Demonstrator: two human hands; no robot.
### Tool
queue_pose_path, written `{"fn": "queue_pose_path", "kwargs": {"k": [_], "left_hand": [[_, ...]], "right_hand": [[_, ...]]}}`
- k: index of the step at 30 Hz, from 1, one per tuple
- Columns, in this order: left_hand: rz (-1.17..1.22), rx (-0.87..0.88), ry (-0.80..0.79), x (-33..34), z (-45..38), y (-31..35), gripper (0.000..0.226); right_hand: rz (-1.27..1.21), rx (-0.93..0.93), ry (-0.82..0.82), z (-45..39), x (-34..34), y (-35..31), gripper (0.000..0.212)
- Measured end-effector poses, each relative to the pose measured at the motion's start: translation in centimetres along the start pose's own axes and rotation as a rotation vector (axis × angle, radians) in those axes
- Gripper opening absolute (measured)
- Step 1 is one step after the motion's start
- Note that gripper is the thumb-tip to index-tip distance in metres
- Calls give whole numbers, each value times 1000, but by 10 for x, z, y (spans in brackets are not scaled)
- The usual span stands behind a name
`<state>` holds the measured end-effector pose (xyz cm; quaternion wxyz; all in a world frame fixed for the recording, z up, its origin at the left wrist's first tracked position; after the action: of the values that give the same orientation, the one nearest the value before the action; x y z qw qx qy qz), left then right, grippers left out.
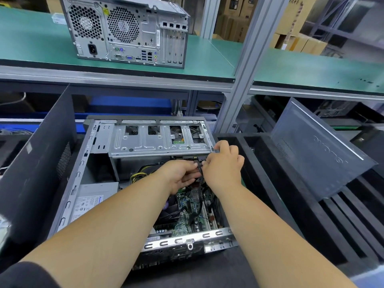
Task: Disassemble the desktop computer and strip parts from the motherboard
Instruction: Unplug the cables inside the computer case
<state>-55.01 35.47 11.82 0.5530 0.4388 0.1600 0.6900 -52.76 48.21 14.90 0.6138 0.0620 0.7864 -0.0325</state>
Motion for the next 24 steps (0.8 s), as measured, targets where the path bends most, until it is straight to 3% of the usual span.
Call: {"fn": "queue_pose_path", "kwargs": {"k": [24], "left_hand": [[113,20,-38,5,6,3,10]], "right_hand": [[-62,45,-25,1,-1,0,16]]}}
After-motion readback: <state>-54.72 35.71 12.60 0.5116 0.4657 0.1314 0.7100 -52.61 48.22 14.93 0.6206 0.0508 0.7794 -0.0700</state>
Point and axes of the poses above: each hand's wrist, its own z-axis away from the middle knuckle, its own x-axis out of the palm, y = z × x, the point moved 1 cm from there along -z, towards the middle knuckle, and after that the axes turned 8 degrees about z, right-handed, at the moved point
